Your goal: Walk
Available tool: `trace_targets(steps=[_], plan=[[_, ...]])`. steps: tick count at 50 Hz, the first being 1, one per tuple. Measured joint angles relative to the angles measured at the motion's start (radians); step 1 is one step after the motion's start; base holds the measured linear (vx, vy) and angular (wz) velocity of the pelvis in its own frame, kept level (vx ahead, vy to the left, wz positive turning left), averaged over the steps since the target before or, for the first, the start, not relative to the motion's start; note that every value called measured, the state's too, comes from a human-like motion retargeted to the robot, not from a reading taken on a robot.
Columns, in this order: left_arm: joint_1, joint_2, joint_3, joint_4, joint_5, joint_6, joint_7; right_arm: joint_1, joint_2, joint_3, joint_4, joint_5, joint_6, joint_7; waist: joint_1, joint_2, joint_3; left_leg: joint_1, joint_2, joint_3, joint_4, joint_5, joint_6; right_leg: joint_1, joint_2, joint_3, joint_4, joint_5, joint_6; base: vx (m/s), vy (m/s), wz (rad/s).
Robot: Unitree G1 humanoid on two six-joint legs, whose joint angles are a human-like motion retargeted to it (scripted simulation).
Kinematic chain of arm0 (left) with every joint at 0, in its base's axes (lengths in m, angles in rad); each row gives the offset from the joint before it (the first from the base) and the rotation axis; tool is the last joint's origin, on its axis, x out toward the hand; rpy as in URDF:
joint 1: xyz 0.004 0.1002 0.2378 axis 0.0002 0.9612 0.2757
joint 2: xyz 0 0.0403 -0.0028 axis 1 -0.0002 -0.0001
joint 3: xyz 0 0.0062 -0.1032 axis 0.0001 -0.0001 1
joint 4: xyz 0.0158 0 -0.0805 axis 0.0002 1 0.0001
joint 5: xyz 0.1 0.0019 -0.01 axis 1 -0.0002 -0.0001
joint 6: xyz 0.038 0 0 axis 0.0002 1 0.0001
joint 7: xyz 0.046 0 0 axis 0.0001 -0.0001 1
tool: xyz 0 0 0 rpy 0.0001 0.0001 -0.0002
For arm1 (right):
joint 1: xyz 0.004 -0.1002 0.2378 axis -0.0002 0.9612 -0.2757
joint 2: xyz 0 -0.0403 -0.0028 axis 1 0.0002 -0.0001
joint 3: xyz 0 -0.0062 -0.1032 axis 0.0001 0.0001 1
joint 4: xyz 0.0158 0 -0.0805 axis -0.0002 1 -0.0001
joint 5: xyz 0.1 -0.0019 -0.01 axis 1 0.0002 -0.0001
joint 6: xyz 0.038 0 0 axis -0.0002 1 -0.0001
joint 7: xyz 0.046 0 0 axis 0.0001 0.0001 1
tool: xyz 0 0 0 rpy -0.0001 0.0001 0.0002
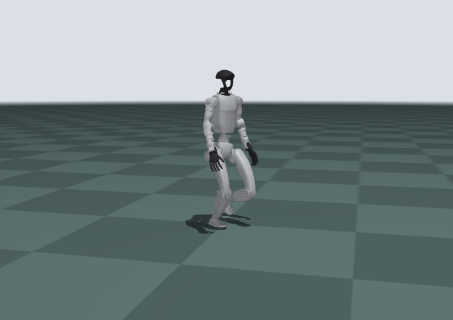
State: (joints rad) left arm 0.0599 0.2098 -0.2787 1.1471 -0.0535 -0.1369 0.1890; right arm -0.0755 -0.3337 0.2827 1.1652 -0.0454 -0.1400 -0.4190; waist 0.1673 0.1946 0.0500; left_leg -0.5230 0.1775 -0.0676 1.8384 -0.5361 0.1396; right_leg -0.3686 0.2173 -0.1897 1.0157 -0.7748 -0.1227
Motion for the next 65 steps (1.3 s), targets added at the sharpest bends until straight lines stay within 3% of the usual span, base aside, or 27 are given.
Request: trace_targets(steps=[3,6,12,15,17,19,22,23,25,31,33,36,41,44,48,50,51,53,55,60,65], plan=[[0.054,-0.021,0.0,0.021,0.005,-0.002,-0.003,-0.064,-0.013,-0.014,-0.032,0.009,-0.007,0.0,0.04,-0.029,-0.045,-0.176,-0.021,0.059,-0.117,-0.13,0.049,0.021,-0.014,0.021,-0.034,-0.03,0.017,0.49,0.06,-0.11],[0.101,-0.042,0.009,0.046,-0.003,-0.004,0.005,-0.129,-0.032,-0.024,-0.076,0.026,-0.022,-0.002,0.062,-0.044,-0.077,-0.291,-0.036,0.116,-0.345,-0.214,0.053,0.071,-0.017,0.038,-0.099,-0.047,0.029,0.58,0.1,-0.07],[0.148,-0.067,0.048,0.094,-0.037,-0.002,0.033,-0.237,-0.054,-0.023,-0.153,0.036,-0.046,-0.011,0.028,-0.107,-0.195,-0.441,-0.127,0.24,-0.881,-0.233,0.021,0.074,-0.06,0.038,-0.187,-0.072,0.047,0.63,0.14,0.35],[0.162,-0.077,0.057,0.107,-0.051,-0.001,0.045,-0.235,-0.042,-0.015,-0.178,0.034,-0.052,-0.013,0.017,-0.134,-0.22,-0.475,-0.137,0.274,-0.808,-0.224,0.048,0.086,-0.09,0.045,-0.069,-0.098,0.06,0.69,0.08,0.19],[0.159,-0.078,0.059,0.118,-0.066,0.0,0.054,-0.212,-0.027,-0.006,-0.185,0.034,-0.051,-0.005,0.0,-0.19,-0.208,-0.445,-0.186,0.311,-0.727,-0.217,0.094,0.122,-0.167,0.053,0.075,-0.079,0.103,0.75,0.05,0.57],[0.142,-0.072,0.057,0.13,-0.083,0.002,0.058,-0.177,-0.001,0.002,-0.182,0.038,-0.046,0.019,-0.044,-0.294,-0.157,-0.361,-0.29,0.364,-0.695,-0.205,0.122,0.172,-0.297,0.08,0.255,0.014,0.177,0.73,-0.04,1.07],[0.099,-0.068,0.053,0.123,-0.102,0.003,0.061,-0.113,0.04,0.022,-0.153,0.053,-0.035,0.075,-0.091,-0.359,-0.153,-0.311,-0.36,0.358,-0.661,-0.226,0.122,0.099,-0.38,0.116,0.495,0.302,0.248,0.64,-0.1,0.82],[0.079,-0.064,0.051,0.113,-0.106,0.003,0.064,-0.092,0.054,0.028,-0.138,0.056,-0.029,0.095,-0.106,-0.369,-0.155,-0.291,-0.377,0.349,-0.665,-0.239,0.122,0.053,-0.402,0.126,0.564,0.373,0.252,0.63,-0.06,0.78],[0.032,-0.056,0.043,0.085,-0.109,0.003,0.078,-0.049,0.078,0.036,-0.101,0.058,-0.019,0.126,-0.141,-0.38,-0.164,-0.246,-0.415,0.327,-0.692,-0.258,0.122,-0.048,-0.456,0.142,0.678,0.409,0.225,0.63,-0.02,0.84],[-0.118,-0.02,0.034,-0.062,-0.119,-0.019,0.138,0.1,0.111,0.031,0.007,0.046,0.01,0.151,-0.241,-0.369,-0.183,-0.018,-0.545,0.21,-0.882,-0.291,0.122,-0.343,-0.588,0.181,0.702,0.148,0.091,0.64,-0.02,0.98],[-0.167,0.001,0.037,-0.121,-0.117,-0.032,0.151,0.145,0.116,0.021,0.034,0.039,0.02,0.151,-0.263,-0.359,-0.179,0.072,-0.573,0.156,-0.941,-0.3,0.122,-0.415,-0.59,0.187,0.605,0.084,0.08,0.64,-0.1,0.94],[-0.241,0.039,0.034,-0.199,-0.105,-0.055,0.17,0.195,0.124,0.003,0.073,0.034,0.036,0.149,-0.279,-0.34,-0.176,0.181,-0.587,0.077,-1.009,-0.314,0.122,-0.5,-0.532,0.2,0.381,0.048,0.118,0.63,-0.14,0.79],[-0.336,0.093,0.016,-0.275,-0.066,-0.091,0.198,0.225,0.128,-0.019,0.125,0.036,0.044,0.146,-0.258,-0.301,-0.224,0.261,-0.561,0.006,-1.092,-0.323,0.122,-0.602,-0.35,0.262,-0.045,0.077,0.235,0.62,-0.11,0.36],[-0.342,0.1,0.013,-0.28,-0.065,-0.097,0.209,0.234,0.123,-0.028,0.13,0.047,0.039,0.134,-0.255,-0.289,-0.234,0.297,-0.534,0.008,-1.02,-0.337,0.112,-0.619,-0.294,0.288,-0.028,0.114,0.246,0.65,-0.11,0.45],[-0.28,0.083,0.018,-0.234,-0.093,-0.087,0.209,0.235,0.118,-0.031,0.113,0.065,0.028,0.092,-0.24,-0.226,-0.2,0.33,-0.421,0.016,-0.702,-0.337,0.061,-0.572,-0.205,0.227,0.191,0.146,0.169,0.67,-0.14,0.21],[-0.249,0.06,0.02,-0.183,-0.104,-0.076,0.197,0.213,0.101,-0.029,0.098,0.076,0.025,0.065,-0.2,-0.087,-0.148,0.348,-0.216,0.015,-0.461,-0.285,-0.018,-0.476,-0.076,0.096,0.195,0.151,0.09,0.66,-0.14,-0.26],[-0.229,0.047,0.014,-0.157,-0.098,-0.065,0.188,0.2,0.095,-0.029,0.088,0.079,0.023,0.054,-0.192,-0.069,-0.141,0.316,-0.166,0.023,-0.368,-0.196,-0.04,-0.453,-0.062,0.074,0.206,0.132,0.063,0.59,-0.11,0.21],[-0.191,0.021,0.001,-0.103,-0.08,-0.041,0.166,0.169,0.08,-0.028,0.067,0.082,0.019,0.031,-0.176,-0.052,-0.137,0.223,-0.081,0.042,-0.202,-0.063,-0.05,-0.408,-0.055,0.044,0.218,0.092,0.021,0.56,-0.1,0.74],[-0.153,0.003,-0.01,-0.05,-0.058,-0.014,0.142,0.131,0.065,-0.026,0.046,0.081,0.015,0.011,-0.154,-0.062,-0.141,0.107,-0.022,0.065,-0.082,-0.032,-0.011,-0.356,-0.071,0.03,0.211,0.051,0.0,0.56,-0.09,0.91],[-0.037,-0.004,-0.003,0.049,-0.022,0.019,0.103,0.024,0.029,-0.046,-0.018,0.091,0.006,-0.021,-0.08,-0.13,-0.153,-0.15,-0.012,0.15,-0.082,-0.182,0.087,-0.189,-0.129,0.023,0.126,-0.029,0.017,0.59,-0.02,0.82],[0.099,0.017,0.054,0.104,-0.031,0.022,0.103,-0.076,-0.005,-0.078,-0.127,0.123,-0.027,-0.037,-0.021,-0.175,-0.175,-0.306,-0.039,0.231,-0.447,-0.296,0.085,-0.04,-0.158,0.022,0.0,-0.046,0.064,0.63,0.09,0.47]])
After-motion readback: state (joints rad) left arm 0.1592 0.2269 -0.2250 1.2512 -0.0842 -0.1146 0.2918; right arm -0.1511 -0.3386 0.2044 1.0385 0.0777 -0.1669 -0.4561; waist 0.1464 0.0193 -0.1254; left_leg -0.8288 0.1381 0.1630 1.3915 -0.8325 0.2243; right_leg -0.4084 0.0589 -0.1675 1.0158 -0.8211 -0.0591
